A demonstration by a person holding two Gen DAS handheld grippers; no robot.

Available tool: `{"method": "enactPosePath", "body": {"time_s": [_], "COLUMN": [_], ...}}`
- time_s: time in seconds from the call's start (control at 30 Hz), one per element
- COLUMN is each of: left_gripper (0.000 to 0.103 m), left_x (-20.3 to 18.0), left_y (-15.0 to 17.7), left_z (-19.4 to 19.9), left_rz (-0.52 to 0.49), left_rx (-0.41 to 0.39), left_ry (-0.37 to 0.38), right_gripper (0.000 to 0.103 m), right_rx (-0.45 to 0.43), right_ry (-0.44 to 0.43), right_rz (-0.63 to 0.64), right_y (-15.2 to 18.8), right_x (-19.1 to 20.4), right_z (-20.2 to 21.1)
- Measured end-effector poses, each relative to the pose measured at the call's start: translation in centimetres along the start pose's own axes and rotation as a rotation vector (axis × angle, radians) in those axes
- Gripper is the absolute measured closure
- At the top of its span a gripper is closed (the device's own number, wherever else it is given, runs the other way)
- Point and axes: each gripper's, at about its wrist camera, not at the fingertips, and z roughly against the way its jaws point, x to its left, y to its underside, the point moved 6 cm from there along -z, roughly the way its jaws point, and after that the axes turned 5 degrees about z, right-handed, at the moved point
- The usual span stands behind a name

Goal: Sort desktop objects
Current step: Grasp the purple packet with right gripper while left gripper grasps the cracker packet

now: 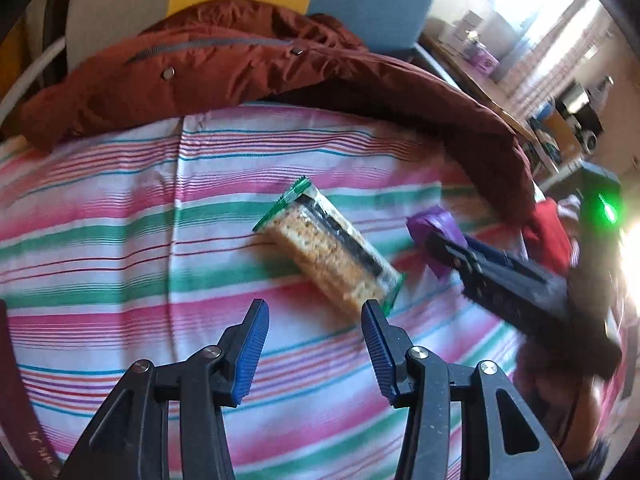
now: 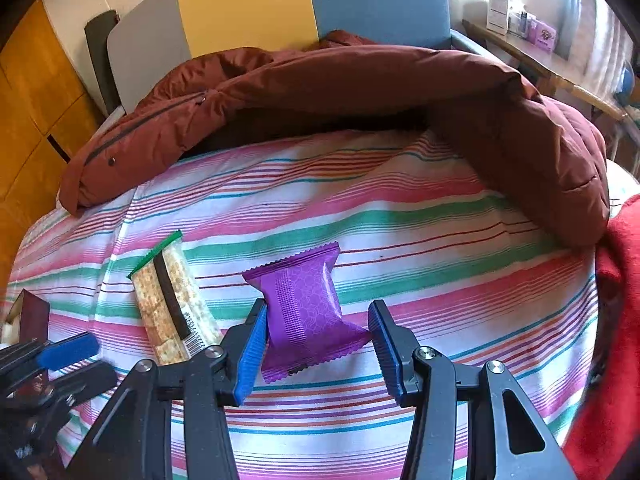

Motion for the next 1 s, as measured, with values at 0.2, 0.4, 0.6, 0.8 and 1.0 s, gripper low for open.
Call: {"method": "enactPosePath", "body": {"time_s": [0.2, 0.4, 0.6, 0.8, 1.0], "left_gripper": [0.048, 0.045, 0.043, 0.037, 0.05], "left_x": [-0.4, -1.6, -2.9, -4.7, -4.1], "left_y": [-1.6, -2.7, -3.4, -2.9, -1.7], "left_z": [-2.0, -3.4, -5.0, -6.1, -5.1], "left_rz": [0.092, 0.115, 0.06, -0.121, -0.188], "left_rx": [0.016, 0.017, 0.012, -0.001, -0.052], "left_ry": [-0.004, -0.042, -0.121, -0.213, -0.189], "right_gripper": [0.052, 0.052, 0.052, 0.052, 0.052], "right_rx": [0.004, -0.002, 0.005, 0.009, 0.017], "right_ry": [-0.01, -0.023, -0.021, -0.014, 0.002], "right_rz": [-0.03, -0.052, -0.078, -0.075, -0.044], "right_y": [-0.3, -0.6, -0.5, -0.5, -0.3], "right_x": [-0.9, -1.5, -2.3, -2.6, -2.4], "right_z": [-0.3, -0.1, -0.3, -0.5, -0.7]}}
